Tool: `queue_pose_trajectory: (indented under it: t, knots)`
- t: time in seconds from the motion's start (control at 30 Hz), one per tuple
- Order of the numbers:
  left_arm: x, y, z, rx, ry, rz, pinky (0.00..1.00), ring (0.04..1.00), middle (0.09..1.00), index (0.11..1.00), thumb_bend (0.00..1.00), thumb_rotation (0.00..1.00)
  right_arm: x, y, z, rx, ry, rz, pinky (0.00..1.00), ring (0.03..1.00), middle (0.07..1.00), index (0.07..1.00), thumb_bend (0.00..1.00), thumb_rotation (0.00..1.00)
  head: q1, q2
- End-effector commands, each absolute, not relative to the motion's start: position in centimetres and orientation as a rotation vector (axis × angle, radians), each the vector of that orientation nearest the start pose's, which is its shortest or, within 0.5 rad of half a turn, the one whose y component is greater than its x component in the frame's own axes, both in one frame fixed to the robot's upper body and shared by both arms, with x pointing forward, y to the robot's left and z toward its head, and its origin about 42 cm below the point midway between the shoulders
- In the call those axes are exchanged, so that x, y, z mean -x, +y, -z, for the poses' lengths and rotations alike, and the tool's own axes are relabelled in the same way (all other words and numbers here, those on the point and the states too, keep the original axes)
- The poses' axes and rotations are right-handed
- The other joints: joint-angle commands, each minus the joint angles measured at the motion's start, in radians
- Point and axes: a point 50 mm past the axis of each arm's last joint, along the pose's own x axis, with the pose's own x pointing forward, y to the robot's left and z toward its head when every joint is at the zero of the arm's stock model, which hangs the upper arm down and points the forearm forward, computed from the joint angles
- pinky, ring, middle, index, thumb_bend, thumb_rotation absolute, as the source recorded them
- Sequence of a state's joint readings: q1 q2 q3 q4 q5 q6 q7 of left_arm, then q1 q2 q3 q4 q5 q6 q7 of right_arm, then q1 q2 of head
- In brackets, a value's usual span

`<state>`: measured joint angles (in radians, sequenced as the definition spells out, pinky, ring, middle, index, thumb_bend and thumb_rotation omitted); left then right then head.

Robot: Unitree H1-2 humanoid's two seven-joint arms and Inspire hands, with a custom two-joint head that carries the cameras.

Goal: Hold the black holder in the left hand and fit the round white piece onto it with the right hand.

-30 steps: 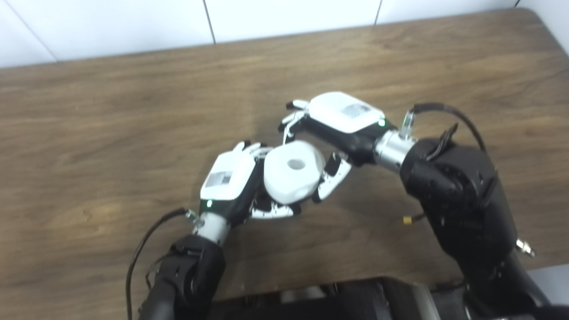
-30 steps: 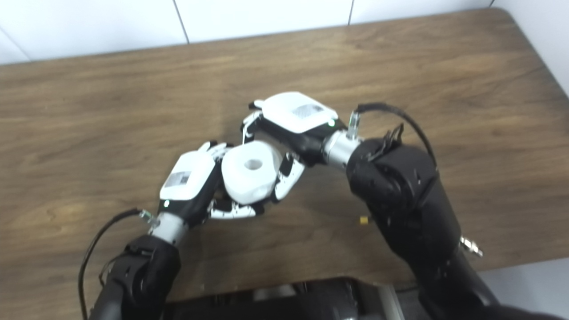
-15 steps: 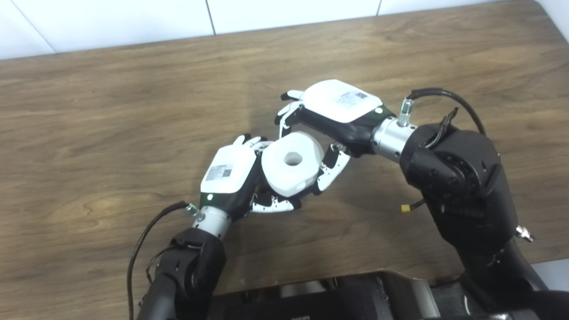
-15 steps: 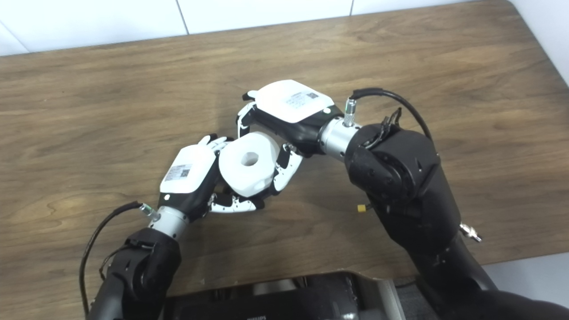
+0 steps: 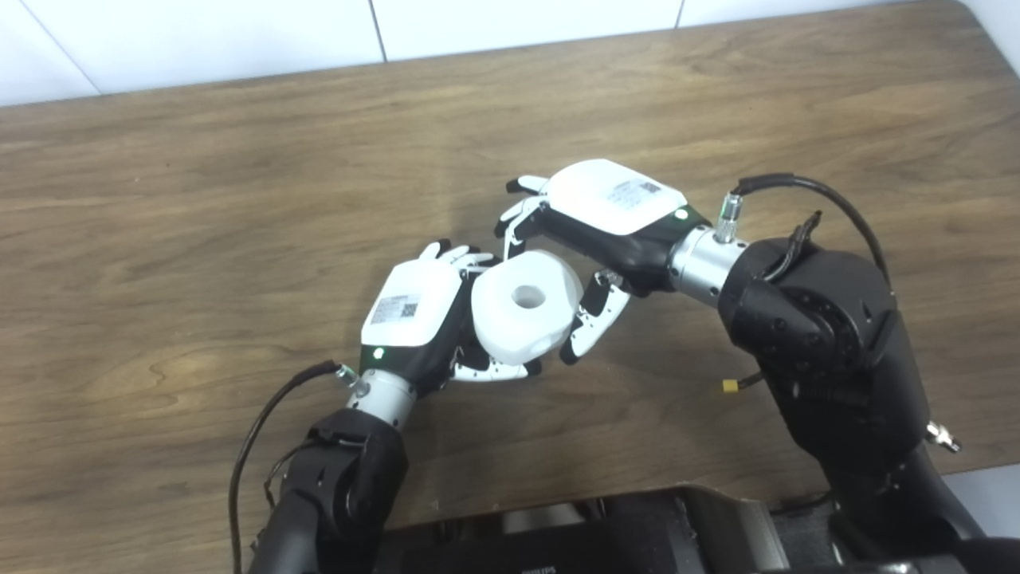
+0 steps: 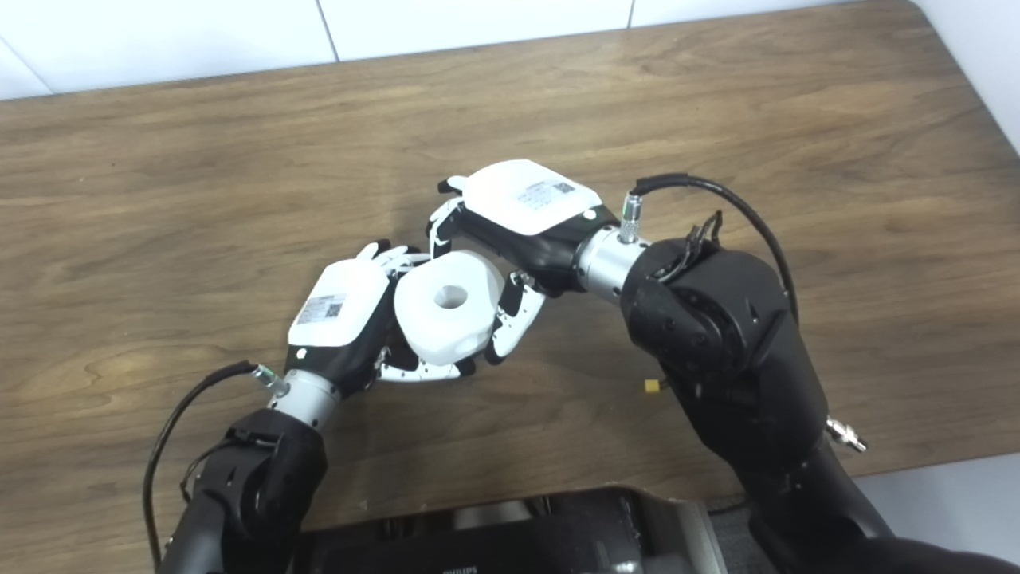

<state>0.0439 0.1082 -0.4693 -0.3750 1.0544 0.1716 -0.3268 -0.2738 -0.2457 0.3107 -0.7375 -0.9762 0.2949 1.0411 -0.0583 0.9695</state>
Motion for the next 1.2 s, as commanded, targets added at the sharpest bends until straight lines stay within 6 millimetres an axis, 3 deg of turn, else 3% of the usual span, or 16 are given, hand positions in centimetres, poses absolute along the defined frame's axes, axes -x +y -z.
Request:
queue_pose_trajectory:
  t: [0.0,0.37,1.17]
  knots:
    - [-23.4,11.5,-16.7,-1.088,-0.244,0.46,0.97,0.882,0.814,0.489,0.52,0.06,-26.1,-16.3,-28.9,1.316,-0.279,-0.658,0.9,0.958,0.813,0.485,0.52,0.14,-0.001,0.001]
    - [-23.4,11.5,-16.7,-1.092,-0.243,0.458,0.97,0.886,0.813,0.489,0.52,0.06,-26.8,-17.5,-28.5,1.316,-0.263,-0.625,0.88,0.954,0.816,0.485,0.52,0.14,-0.002,-0.004]
    - [-23.6,11.5,-16.0,-1.108,-0.246,0.468,0.96,0.883,0.811,0.488,0.52,0.06,-26.8,-16.3,-32.4,1.253,-0.39,-0.577,0.86,0.951,0.802,0.483,0.52,0.14,-0.006,-0.015]
